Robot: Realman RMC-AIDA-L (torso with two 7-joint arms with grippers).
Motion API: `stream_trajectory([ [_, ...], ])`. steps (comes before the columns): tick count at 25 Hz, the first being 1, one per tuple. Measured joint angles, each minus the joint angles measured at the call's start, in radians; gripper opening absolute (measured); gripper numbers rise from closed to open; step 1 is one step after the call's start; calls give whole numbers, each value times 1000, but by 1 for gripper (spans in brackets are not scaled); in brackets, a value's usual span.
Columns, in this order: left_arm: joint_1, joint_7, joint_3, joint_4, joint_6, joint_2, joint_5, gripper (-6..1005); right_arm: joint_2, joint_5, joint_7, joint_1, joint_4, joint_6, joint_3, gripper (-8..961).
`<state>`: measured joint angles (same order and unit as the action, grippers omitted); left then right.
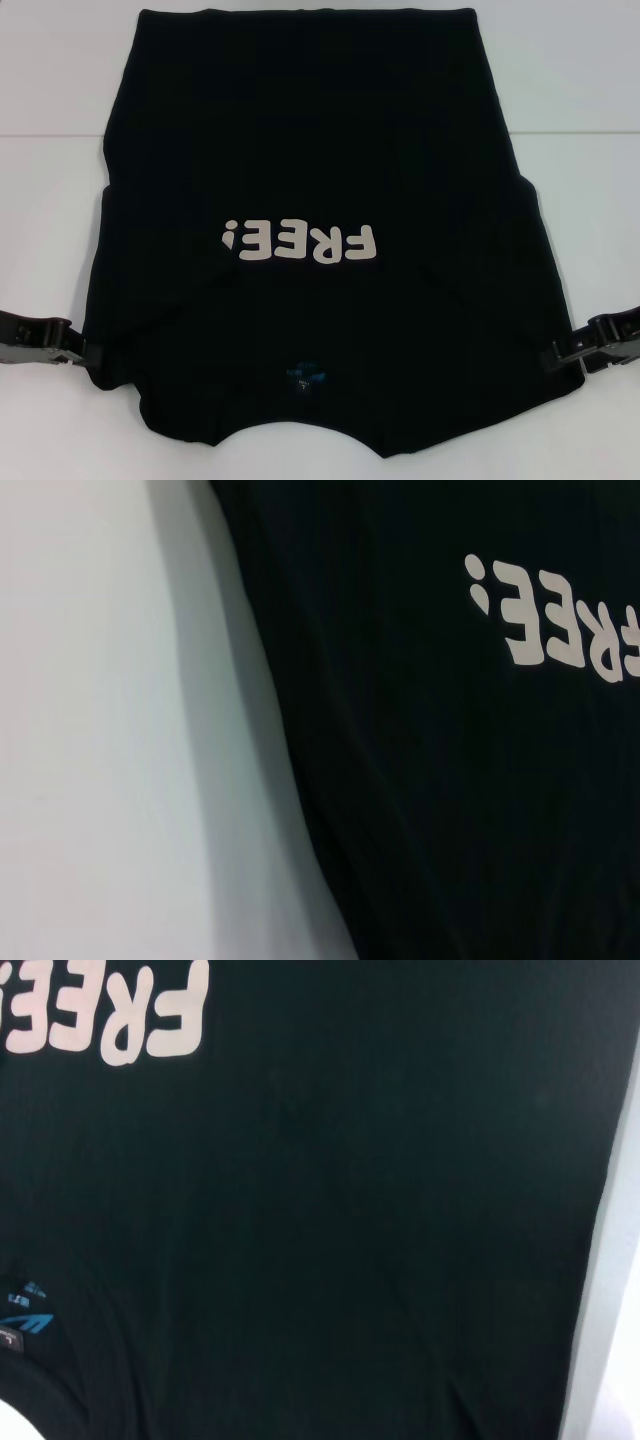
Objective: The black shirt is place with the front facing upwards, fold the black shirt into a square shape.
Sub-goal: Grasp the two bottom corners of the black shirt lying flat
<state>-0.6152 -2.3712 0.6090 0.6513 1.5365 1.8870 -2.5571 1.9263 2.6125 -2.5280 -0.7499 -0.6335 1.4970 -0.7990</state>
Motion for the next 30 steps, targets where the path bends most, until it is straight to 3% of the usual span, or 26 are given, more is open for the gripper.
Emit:
stream_trajectory([
  [15, 0, 1, 0, 2, 1, 0, 0, 35, 13, 0, -1, -9, 0, -2, -13, 819],
  [30, -1, 3, 0, 2, 0, -1, 0, 35, 30, -6, 24, -64, 50, -2, -12, 818],
])
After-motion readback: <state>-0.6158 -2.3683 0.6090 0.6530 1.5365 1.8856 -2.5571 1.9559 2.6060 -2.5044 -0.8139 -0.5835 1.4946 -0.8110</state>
